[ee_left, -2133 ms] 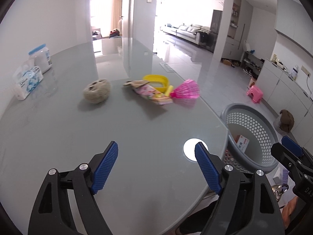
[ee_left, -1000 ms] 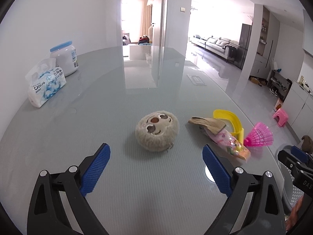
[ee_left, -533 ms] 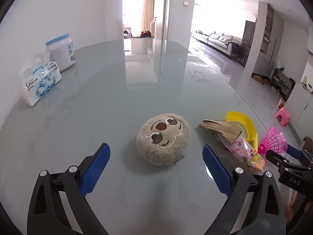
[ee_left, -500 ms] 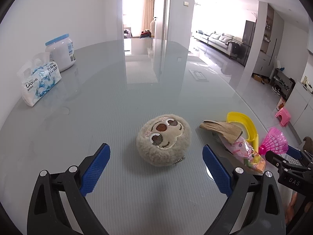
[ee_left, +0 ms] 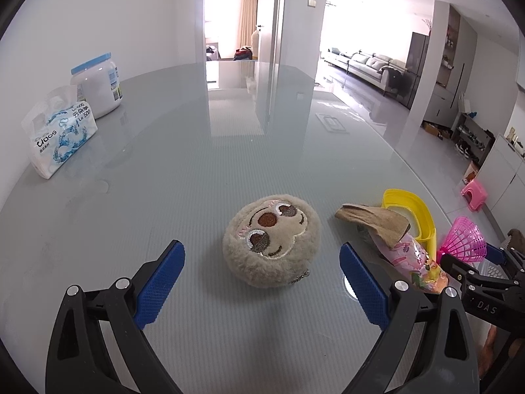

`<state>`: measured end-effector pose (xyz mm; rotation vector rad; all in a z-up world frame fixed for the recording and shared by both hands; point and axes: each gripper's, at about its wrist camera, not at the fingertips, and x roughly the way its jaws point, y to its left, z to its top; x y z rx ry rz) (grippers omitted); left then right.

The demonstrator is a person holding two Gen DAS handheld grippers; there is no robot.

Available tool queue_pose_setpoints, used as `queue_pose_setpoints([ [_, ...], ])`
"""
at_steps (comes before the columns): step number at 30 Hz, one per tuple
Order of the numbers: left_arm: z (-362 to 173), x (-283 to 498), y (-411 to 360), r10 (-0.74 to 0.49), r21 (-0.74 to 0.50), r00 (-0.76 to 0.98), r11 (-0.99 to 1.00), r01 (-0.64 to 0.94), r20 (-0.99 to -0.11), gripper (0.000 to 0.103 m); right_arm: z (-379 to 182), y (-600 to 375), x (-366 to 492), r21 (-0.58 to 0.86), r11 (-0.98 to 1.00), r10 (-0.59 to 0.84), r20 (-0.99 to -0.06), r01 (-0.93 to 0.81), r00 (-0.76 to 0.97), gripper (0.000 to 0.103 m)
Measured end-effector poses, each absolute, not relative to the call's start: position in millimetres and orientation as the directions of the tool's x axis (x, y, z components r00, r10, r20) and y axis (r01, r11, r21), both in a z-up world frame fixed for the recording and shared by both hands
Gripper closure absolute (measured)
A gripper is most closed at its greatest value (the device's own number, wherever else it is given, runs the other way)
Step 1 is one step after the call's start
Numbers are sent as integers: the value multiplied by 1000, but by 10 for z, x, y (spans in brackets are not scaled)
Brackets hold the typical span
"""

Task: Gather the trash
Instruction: 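Grasp the beige plush toy with the left tool while the right tool grasps the pink shuttlecock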

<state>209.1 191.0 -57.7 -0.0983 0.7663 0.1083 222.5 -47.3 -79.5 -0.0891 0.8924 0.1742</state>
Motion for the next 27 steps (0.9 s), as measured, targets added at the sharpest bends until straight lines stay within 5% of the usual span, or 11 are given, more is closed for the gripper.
queue_pose_setpoints([
  [10,-571,2066,1915,69,-50,717,989,-143,-694,10,-855,-314,2284,-39,981,85,-790,-188,607,21],
  [13,-579,2057,1902,67,-48,716,989,-139,-695,10,-857,-300,2275,-34,980,96,-788,-197,608,39],
  [27,-641,2099,1930,66,-51,699,988,-146,-712,10,-828,-485,2162,49,982,155,-759,-181,633,43],
])
